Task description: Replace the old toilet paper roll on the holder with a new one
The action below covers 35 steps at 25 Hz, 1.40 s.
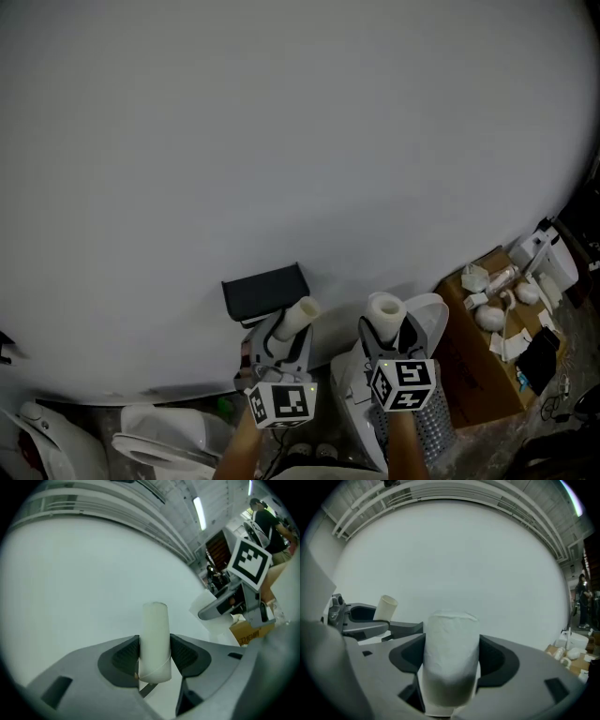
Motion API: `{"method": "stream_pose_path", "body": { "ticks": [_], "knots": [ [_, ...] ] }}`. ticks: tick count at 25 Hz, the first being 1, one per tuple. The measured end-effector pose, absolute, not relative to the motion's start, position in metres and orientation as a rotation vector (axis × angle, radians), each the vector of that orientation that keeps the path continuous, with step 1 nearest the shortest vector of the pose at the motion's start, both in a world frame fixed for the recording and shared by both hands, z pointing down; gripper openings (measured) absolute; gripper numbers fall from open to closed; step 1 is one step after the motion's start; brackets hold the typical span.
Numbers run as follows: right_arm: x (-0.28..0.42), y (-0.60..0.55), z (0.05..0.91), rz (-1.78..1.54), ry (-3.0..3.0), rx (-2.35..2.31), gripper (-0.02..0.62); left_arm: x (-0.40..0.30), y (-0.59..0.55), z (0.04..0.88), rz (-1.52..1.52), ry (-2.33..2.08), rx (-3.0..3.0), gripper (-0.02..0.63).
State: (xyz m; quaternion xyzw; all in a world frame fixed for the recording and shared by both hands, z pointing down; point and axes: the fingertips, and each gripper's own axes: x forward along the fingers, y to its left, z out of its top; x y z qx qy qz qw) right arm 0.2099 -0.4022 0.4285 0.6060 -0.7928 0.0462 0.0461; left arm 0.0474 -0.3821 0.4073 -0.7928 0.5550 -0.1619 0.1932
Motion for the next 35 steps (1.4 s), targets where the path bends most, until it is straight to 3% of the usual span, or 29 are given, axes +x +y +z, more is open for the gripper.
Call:
{"method": "stream_pose_path", "body": {
  "ticks": [10,19,35],
  "knots": [
    [0.159,-0.403,0.439,0.148,-2.497,1.718,0.316,-0.079,-0.354,0.392,-0.032,1.999,-2.293,0.202],
    [0.140,-0.411,0.445,0.094,-2.490,1.637,0.316,-0.127,-0.331,0.399,0.066,2.146,-2.255,0.202],
    [0.108,-0.467,0.507,-0.992,-1.717,0.948,0.316,-0.158,-0.302,0.396,0.036,2.196,-2.194,0.202]
  ]
}}
